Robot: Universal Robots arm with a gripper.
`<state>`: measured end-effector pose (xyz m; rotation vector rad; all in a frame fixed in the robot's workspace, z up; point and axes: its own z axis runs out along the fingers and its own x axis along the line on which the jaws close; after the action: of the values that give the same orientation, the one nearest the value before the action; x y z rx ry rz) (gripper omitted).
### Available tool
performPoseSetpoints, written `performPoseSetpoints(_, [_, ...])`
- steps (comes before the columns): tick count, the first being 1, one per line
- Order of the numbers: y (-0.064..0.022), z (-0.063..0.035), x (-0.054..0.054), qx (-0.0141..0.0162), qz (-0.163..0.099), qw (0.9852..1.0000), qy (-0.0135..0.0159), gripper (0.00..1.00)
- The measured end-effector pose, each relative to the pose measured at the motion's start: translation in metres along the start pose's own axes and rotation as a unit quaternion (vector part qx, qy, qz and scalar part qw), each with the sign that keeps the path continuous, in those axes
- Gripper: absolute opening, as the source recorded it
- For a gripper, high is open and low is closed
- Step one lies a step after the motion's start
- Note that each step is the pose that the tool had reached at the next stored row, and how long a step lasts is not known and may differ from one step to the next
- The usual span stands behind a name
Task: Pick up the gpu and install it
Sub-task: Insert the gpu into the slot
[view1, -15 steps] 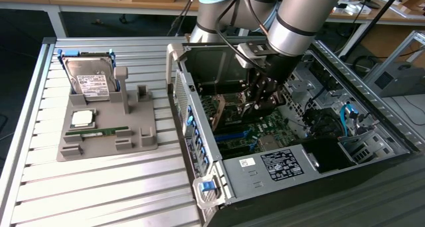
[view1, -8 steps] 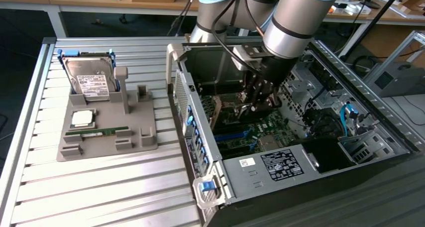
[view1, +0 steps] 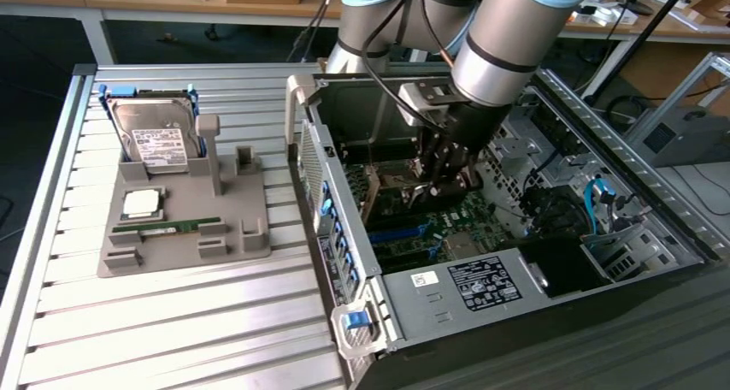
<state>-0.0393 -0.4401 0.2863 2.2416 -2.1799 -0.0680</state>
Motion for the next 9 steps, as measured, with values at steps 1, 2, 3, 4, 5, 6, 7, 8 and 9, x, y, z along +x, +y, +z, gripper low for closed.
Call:
performPoseSetpoints(1, [0.0,0.0005,0.0003,0.0001,0.005,1.0,-0.0001,0.27])
performPoseSetpoints(2, [0.0,0.0007,0.0006,0.0002,0.011,0.9999,0.0,0.27])
performPoseSetpoints(3, [0.0,0.0011,0.0012,0.0002,0.014,0.9999,0.0002,0.27])
performPoseSetpoints(4, [0.0002,0.0014,0.0026,0.0003,0.015,0.9999,0.0004,0.27])
performPoseSetpoints(5, [0.0005,0.0017,0.0039,0.0003,0.015,0.9999,0.0007,0.27])
performPoseSetpoints(6, [0.0015,0.0022,0.0046,0.0003,0.015,0.9999,0.001,0.27])
performPoseSetpoints(7, [0.0026,0.0026,0.0049,0.0003,0.015,0.9999,0.0013,0.27])
performPoseSetpoints(8, [0.0058,0.0035,0.0053,0.0003,0.016,0.9999,0.0018,0.27])
performPoseSetpoints(9, [0.0077,0.0038,0.0056,0.0003,0.016,0.9999,0.0022,0.27])
